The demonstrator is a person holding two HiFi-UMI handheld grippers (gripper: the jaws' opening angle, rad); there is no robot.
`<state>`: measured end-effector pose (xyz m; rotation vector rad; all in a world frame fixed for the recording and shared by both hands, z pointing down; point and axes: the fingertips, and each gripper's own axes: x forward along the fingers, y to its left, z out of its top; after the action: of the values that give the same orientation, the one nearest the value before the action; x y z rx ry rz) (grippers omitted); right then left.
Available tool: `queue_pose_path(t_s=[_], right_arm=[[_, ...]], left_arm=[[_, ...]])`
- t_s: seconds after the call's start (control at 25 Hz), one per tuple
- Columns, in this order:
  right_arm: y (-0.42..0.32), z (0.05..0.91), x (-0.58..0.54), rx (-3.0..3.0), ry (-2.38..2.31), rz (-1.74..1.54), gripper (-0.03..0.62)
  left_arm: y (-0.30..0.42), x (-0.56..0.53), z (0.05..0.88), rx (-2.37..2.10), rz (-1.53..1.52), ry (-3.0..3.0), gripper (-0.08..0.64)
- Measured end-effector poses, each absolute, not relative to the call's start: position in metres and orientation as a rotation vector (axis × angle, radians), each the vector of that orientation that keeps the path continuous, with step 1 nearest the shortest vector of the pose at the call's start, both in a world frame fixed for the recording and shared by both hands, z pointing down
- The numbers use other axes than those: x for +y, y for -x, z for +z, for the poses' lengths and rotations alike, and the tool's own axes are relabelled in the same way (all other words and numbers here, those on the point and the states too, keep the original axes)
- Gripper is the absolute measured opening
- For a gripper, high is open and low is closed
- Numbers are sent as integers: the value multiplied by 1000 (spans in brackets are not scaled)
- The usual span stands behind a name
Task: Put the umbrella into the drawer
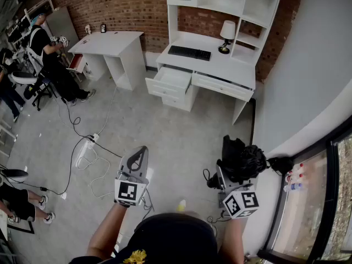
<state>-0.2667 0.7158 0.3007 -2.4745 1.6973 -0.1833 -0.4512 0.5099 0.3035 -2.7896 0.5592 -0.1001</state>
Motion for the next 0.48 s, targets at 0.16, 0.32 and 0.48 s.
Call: queue_pose_path(t_s=[0.16, 0.32, 0.48], right_arm=[[294, 314, 747, 1688, 2515, -299, 279], [327, 319, 753, 1793, 2504, -339, 279], [348, 315, 753, 1827, 2524, -300, 279]], left_arm=[[474, 539, 300, 593, -21, 2837, 15], [504, 560, 298, 627, 7, 2872, 15], [538, 572, 306, 692, -11, 2891, 15]])
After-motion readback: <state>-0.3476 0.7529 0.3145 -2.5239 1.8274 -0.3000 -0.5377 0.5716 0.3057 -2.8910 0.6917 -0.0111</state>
